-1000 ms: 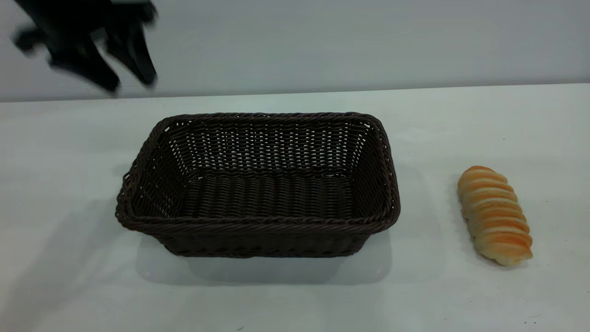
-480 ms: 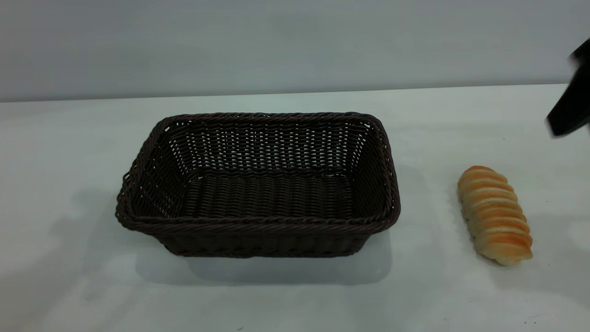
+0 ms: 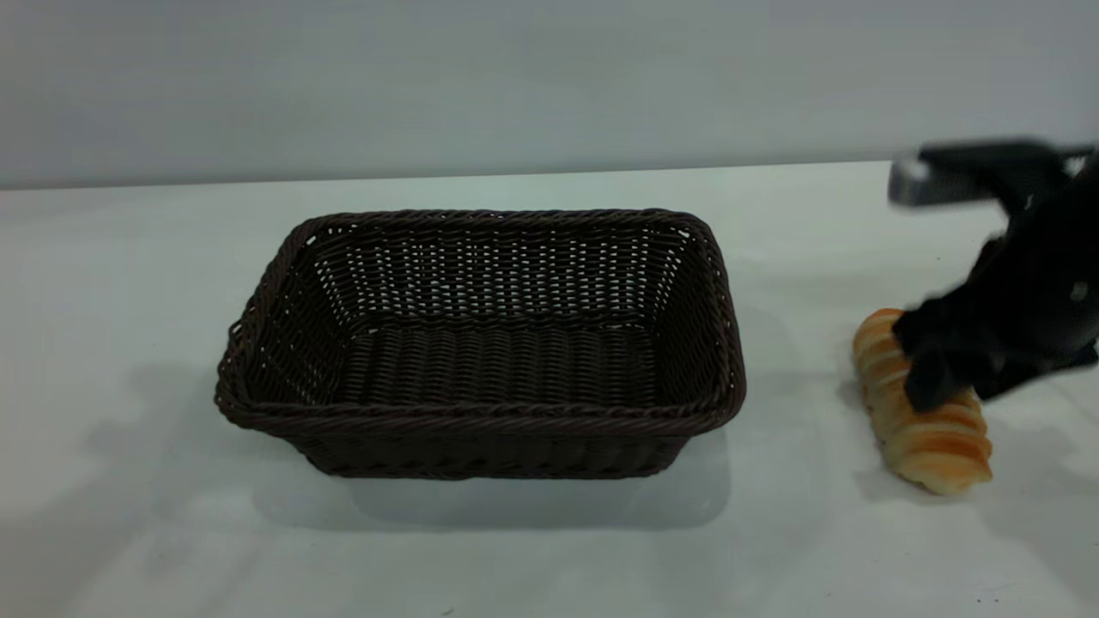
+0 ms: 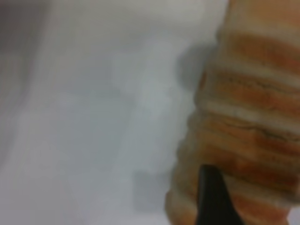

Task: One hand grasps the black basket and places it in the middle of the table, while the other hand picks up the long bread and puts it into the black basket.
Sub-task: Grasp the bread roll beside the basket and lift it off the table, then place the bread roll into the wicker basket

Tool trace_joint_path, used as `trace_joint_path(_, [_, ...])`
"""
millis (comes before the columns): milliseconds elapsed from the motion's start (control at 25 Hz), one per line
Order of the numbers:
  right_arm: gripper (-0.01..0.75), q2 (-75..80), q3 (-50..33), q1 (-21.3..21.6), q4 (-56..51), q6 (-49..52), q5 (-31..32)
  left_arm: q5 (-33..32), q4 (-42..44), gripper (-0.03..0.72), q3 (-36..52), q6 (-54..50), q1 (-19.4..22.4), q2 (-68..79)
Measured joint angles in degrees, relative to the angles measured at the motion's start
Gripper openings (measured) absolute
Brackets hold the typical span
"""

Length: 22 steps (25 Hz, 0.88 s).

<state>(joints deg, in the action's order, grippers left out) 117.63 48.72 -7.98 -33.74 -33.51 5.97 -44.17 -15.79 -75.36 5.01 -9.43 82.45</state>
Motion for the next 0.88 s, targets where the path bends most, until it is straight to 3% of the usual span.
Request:
trace_joint_path(120, [0.283, 1.8, 0.3, 0.0, -0.4, 0.1, -1.4, -0.7, 0.0, 0.529, 0.0, 0.0, 0.0, 0.0])
trace_joint_path(200, [0.129, 1.4, 0.3, -0.1, -0.8, 0.2, -1.4, -0.8, 0.0, 0.529, 0.0, 0.0, 0.0, 0.0])
trace_joint_path(280, [0.057, -0.4, 0.4, -0.1, -1.1, 0.2, -0.8, -0.9, 0.0, 0.529, 0.0, 0.0, 0.0, 0.0])
trace_joint_path(520, [0.035, -8.5, 10.0, -2.5, -2.0, 0.2, 12.3, -0.9, 0.0, 0.529, 0.0, 0.0, 0.0, 0.0])
trace_joint_path(640, [0.035, -9.0, 16.6, -8.1, -3.4, 0.0, 17.2, -0.9, 0.0, 0.529, 0.0, 0.0, 0.0, 0.0])
trace_joint_path(880, [0.079, -3.9, 24.8, -18.9, -8.1, 0.0, 17.9, -1.0, 0.0, 0.529, 0.0, 0.0, 0.0, 0.0])
